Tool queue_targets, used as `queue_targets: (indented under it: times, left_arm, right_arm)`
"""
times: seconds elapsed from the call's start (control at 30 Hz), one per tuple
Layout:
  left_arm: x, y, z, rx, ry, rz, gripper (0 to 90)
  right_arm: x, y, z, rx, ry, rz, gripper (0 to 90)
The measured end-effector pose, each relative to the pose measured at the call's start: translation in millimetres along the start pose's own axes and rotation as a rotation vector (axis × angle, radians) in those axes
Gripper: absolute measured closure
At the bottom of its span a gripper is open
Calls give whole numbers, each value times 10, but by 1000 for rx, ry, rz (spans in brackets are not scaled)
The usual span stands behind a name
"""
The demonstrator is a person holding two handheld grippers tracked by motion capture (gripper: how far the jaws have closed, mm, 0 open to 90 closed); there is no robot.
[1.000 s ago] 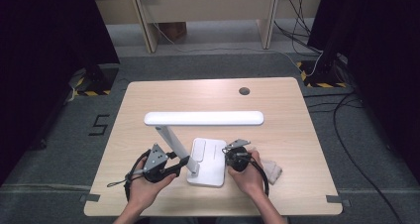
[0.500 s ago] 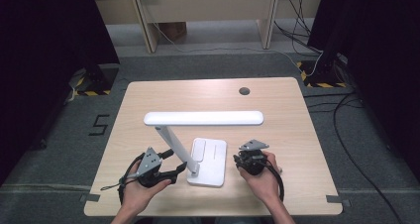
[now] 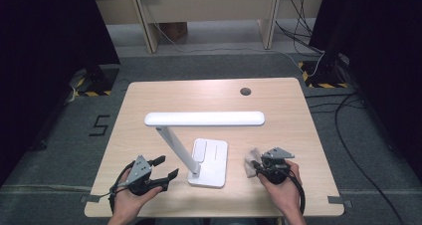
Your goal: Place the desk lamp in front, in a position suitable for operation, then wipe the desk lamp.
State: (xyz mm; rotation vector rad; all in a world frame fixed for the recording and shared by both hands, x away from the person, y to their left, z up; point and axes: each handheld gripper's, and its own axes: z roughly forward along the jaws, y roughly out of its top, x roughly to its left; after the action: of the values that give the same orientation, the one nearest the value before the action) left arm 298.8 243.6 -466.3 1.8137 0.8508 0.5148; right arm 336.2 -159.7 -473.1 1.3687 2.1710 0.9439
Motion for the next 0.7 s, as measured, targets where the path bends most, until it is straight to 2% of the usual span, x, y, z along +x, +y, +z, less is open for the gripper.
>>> queue_targets:
  times: [0.37, 0.5, 0.7]
  left_arm:
    - [26, -119, 15, 7, -6, -42, 316]
    - [37, -135, 38, 12, -7, -47, 325]
    - [41, -158, 91, 23, -5, -45, 328]
  right_arm:
    - [-85, 22, -27, 14, -11, -18, 607]
    - [-202, 24, -29, 24, -20, -42, 582]
    - [-359, 24, -24, 37, -26, -43, 537]
